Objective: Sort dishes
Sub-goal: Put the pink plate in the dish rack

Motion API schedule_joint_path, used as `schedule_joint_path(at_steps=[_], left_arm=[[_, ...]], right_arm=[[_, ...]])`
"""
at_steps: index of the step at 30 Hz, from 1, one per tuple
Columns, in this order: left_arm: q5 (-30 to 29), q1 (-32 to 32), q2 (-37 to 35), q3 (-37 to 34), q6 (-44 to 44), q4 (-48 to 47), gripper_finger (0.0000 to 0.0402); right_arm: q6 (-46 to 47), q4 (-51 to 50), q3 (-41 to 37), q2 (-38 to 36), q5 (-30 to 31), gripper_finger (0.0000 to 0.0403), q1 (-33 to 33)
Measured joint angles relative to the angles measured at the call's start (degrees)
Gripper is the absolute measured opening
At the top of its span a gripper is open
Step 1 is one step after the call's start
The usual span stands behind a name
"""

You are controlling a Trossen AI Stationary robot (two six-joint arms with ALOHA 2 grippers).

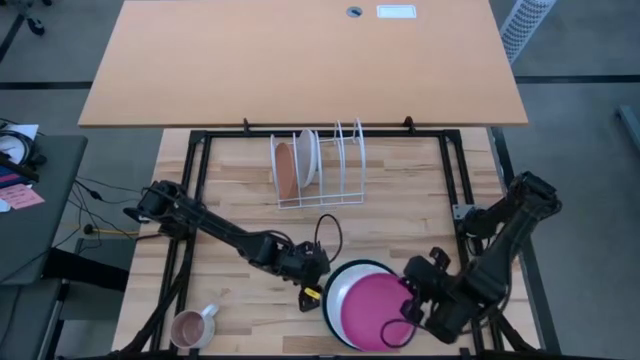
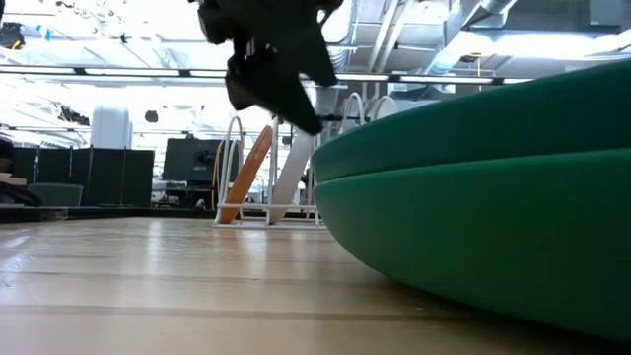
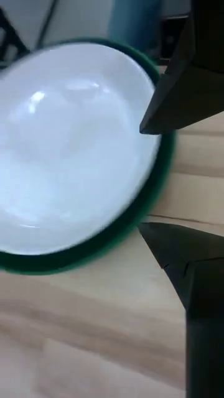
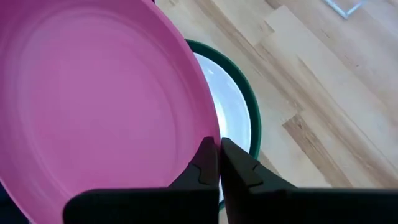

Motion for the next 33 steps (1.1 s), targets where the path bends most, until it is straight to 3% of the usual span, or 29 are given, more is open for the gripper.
schedule_joint_path(at_steps=[5,15,24,33], left_arm=[[-4.8,-1.7,2.8,-0.1,3.9,7.1,0.0237],[-2.2,-2.0,11.9,1.0,14.1,18.3,0.0237],[-2.1,-1.6,15.0,3.2,16.3,18.1,0.0237],[-6.6,-0.9,15.0,3.3,15.9,11.3,0.0237]], right_arm=[[0.3,-0.4,0.2,0.0,0.4,0.0002,1.2],[0.1,-0.7,1.4,0.0,1.4,0.0002,1.7],[-0.4,-1.1,1.5,0.0,2.0,0.0002,2.2],[-0.3,-0.8,1.5,0.0,2.0,0.0002,2.5]])
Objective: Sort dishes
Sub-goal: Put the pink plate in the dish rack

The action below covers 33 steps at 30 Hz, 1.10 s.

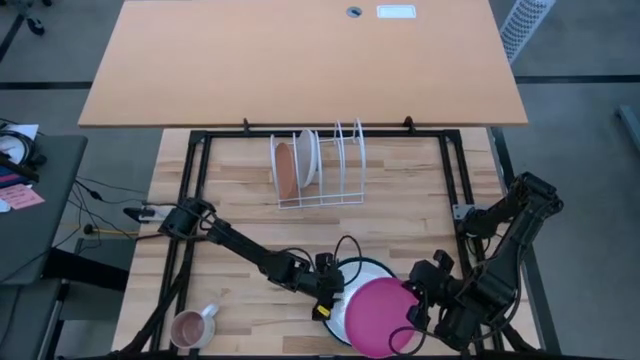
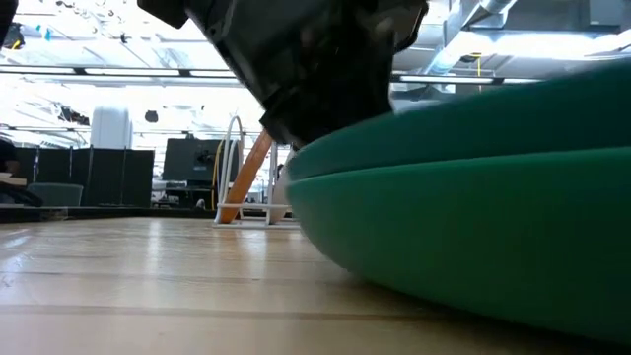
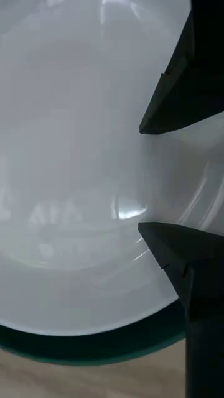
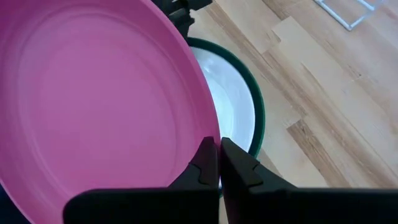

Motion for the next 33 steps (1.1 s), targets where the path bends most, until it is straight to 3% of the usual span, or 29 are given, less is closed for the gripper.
schedule_joint_path(at_steps=[13,33], left_arm=[[-3.5,0.7,-0.7,0.0,-0.3,-5.5,0.0237],[-14.2,3.8,-3.5,-0.1,0.3,-19.0,0.0237]], right_arm=[[0.0,0.1,0.0,0.0,0.0,0.0002,0.0],[0.4,0.7,0.0,0.0,0.0,0.0002,0.4]])
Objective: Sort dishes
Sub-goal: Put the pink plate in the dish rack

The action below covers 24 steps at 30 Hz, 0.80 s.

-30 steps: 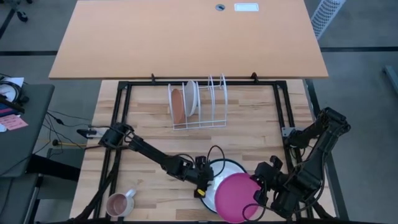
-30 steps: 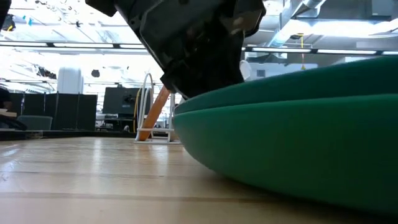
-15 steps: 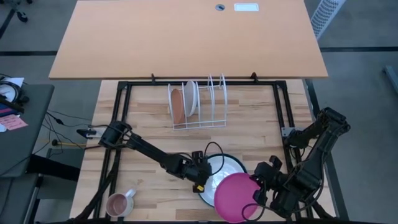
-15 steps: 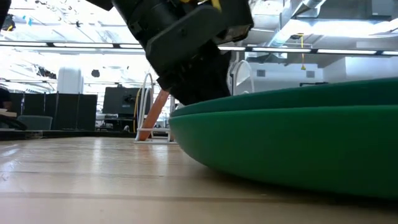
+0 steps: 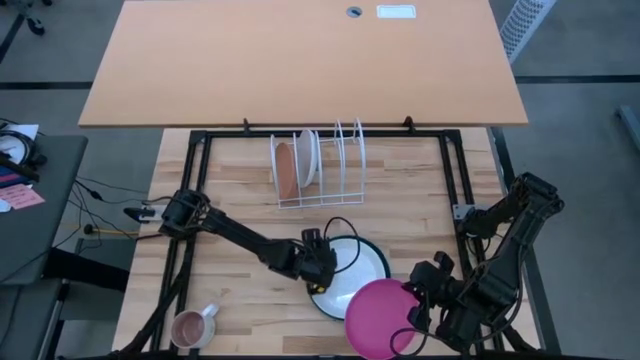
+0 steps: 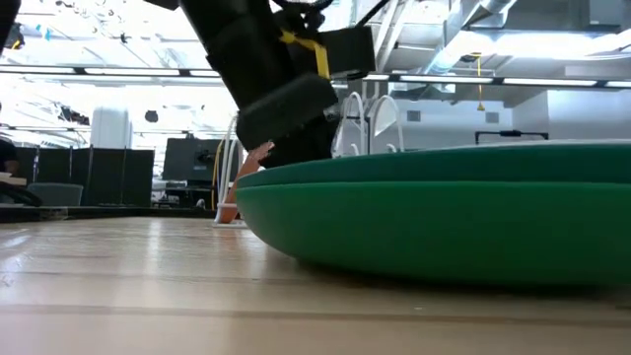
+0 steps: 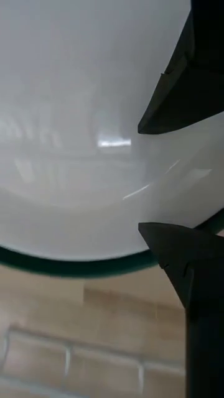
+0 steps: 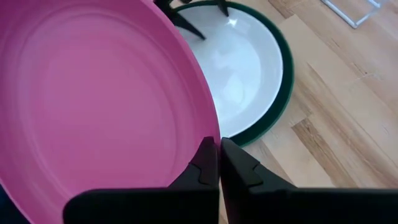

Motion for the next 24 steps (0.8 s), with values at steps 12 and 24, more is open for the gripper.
schedule_joint_path(at_steps=[12,24], left_arm=[[-3.6,1.4,0.0,0.0,0.4,-1.9,0.0237],[-2.6,-0.4,-6.9,-0.2,-0.2,-3.9,0.0237]], right_arm=[[0.0,0.0,0.0,0.0,0.0,0.0002,0.0],[-1.3,0.0,0.0,0.0,0.3,0.0002,0.0]])
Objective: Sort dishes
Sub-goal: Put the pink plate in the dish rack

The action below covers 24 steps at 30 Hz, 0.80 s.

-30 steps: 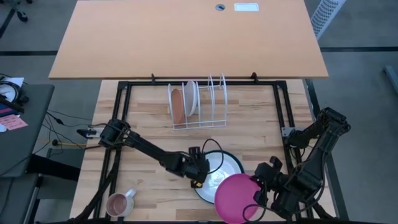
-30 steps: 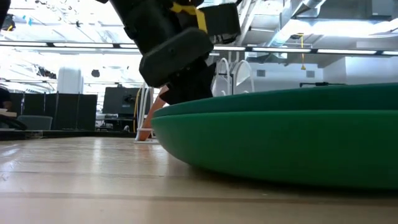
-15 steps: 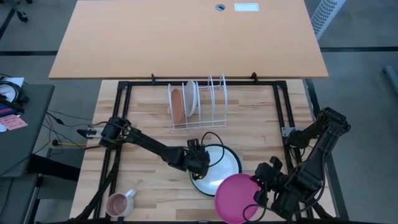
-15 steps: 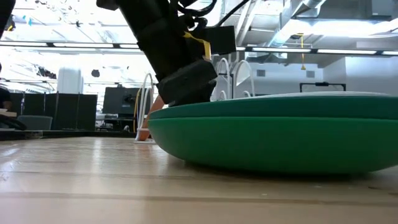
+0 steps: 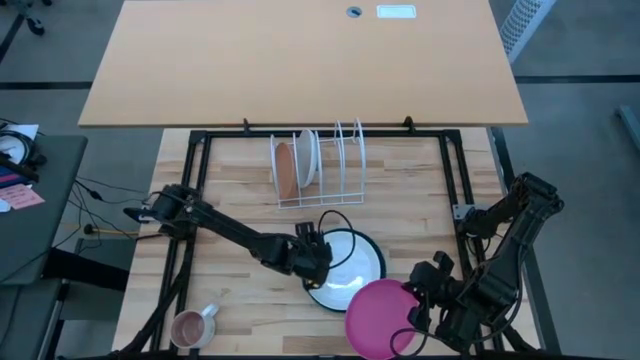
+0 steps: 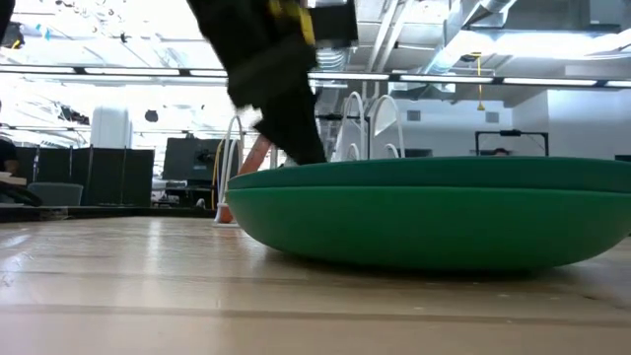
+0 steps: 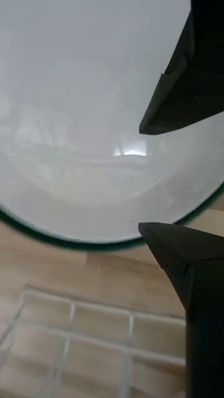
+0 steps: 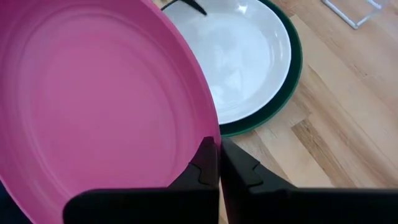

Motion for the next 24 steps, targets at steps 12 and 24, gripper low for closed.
schedule_joint_path(at_steps=[12,24], left_arm=[[-3.3,-3.1,-12.2,0.1,-2.9,-4.7,0.0237],[-6.5,-7.9,-22.8,0.1,-0.9,-5.1,0.0237]], right_arm=[[-5.5,-0.5,0.0,-2.2,17.2,0.0002,0.0],[-4.8,-9.1,0.0,-2.9,26.4,0.0002,-3.0]])
